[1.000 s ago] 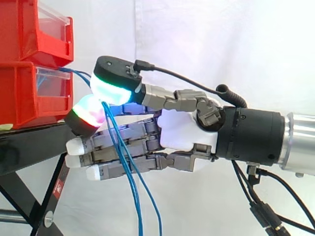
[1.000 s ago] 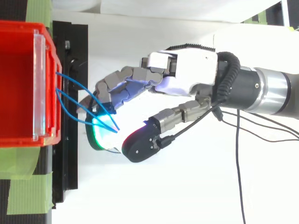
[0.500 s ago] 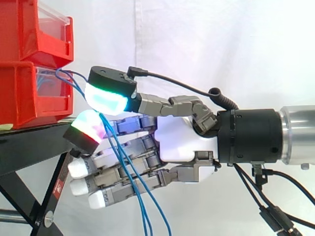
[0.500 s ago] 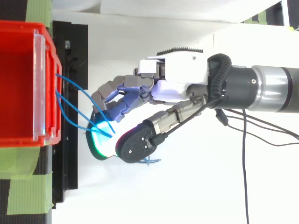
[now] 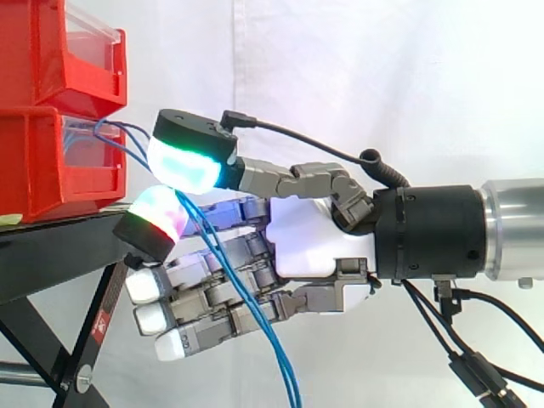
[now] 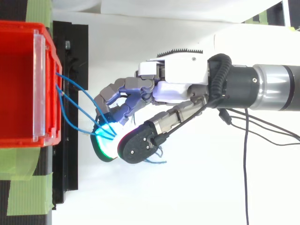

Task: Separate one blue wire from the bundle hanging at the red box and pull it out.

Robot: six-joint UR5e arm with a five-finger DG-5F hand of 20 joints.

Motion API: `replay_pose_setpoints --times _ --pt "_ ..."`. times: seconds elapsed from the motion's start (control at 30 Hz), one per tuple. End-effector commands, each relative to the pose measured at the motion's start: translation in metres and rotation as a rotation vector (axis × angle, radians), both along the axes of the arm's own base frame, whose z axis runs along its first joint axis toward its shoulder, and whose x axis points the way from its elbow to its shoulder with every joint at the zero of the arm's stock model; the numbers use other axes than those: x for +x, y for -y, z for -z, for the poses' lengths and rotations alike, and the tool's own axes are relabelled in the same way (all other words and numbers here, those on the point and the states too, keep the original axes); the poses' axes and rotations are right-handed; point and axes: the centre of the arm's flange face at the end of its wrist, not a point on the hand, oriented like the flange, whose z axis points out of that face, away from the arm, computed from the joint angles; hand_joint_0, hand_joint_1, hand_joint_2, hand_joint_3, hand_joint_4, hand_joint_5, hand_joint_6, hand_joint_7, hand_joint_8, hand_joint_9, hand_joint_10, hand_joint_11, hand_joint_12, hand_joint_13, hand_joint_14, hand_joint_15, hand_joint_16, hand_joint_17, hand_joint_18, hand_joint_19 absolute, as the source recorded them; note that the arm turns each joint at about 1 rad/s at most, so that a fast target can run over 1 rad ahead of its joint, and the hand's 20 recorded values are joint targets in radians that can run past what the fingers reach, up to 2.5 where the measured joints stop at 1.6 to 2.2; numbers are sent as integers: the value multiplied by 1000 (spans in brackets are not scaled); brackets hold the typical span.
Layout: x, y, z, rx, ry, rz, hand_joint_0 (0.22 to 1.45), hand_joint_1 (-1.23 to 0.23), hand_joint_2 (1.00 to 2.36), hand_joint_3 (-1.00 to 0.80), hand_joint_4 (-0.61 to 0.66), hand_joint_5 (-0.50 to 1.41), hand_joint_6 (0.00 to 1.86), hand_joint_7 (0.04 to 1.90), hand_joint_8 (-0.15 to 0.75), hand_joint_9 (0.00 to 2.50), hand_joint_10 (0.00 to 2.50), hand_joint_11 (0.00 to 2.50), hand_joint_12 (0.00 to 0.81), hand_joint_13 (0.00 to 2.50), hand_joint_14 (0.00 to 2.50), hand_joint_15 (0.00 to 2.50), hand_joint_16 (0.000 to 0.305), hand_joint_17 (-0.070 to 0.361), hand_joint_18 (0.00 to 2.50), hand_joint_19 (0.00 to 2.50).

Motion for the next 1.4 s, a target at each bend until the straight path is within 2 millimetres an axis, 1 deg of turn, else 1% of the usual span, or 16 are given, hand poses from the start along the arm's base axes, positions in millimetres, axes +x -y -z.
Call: replay_pose_setpoints --times 0.0,0.13,0.27,0.37,0.5,0.6,0.7,0.8,0.83,0.87,0.93,0.97,1.07,1.2,1.27,1.37 --pt "0 1 -1 40 -15 5 660 -634 1018 -296 270 -168 715 1113 333 804 19 747 335 1253 12 1426 40 90 472 428" --pt "-2 1 1 44 -31 4 662 -633 1018 -298 269 -168 716 1109 335 813 18 763 320 1281 6 1568 41 92 503 466" --pt "-2 1 1 46 -31 4 663 -632 1018 -299 267 -168 716 1100 334 818 18 778 317 1288 2 1611 41 93 529 499" --pt "-2 1 0 46 -29 2 664 -632 1018 -304 271 -168 716 1106 332 818 18 778 326 1286 2 1614 41 93 533 498" --pt "-2 1 0 43 -29 2 663 -631 1017 -304 270 -169 717 1103 332 818 18 777 318 1278 2 1615 41 93 532 508" --pt "-2 1 0 43 -29 2 662 -632 1018 -300 269 -169 718 1099 328 815 18 781 333 1259 5 1588 42 94 533 506" --pt "-2 1 0 43 -29 2 661 -630 1018 -301 268 -170 718 1099 330 808 18 773 357 1176 17 1422 42 94 528 505" --pt "-2 1 1 41 -31 2 661 -627 1017 -305 261 -170 718 1108 327 800 18 773 371 1129 22 1331 41 93 523 506" --pt "-2 1 0 43 -29 2 662 -624 1017 -305 267 -170 719 1102 329 802 18 760 384 1079 25 1201 41 93 522 489" --pt "-2 1 0 42 -29 2 661 -624 1017 -303 262 -170 721 1095 329 804 18 757 411 951 27 862 40 89 515 437" --pt "-2 1 1 42 -29 2 660 -624 1018 -301 265 -171 723 1095 334 800 18 736 397 842 19 466 35 80 467 340" --pt "-2 1 0 42 -29 2 660 -624 1018 -298 265 -171 724 1089 332 799 15 729 393 828 15 363 34 76 452 301" --pt "-1 1 0 42 -28 2 658 -622 1018 -293 263 -172 727 1081 339 795 17 716 384 802 8 208 30 67 425 246" --pt "-2 1 1 42 -29 2 657 -613 1017 -290 259 -172 730 1081 336 790 17 707 378 735 8 189 30 67 408 246" --pt "-2 1 1 42 -29 2 654 -604 1018 -288 255 -173 733 1087 329 753 17 694 360 648 8 218 35 78 386 289" --pt "-2 1 1 42 -29 2 650 -597 1018 -287 252 -176 741 1070 314 704 17 687 370 591 11 274 38 86 363 332"
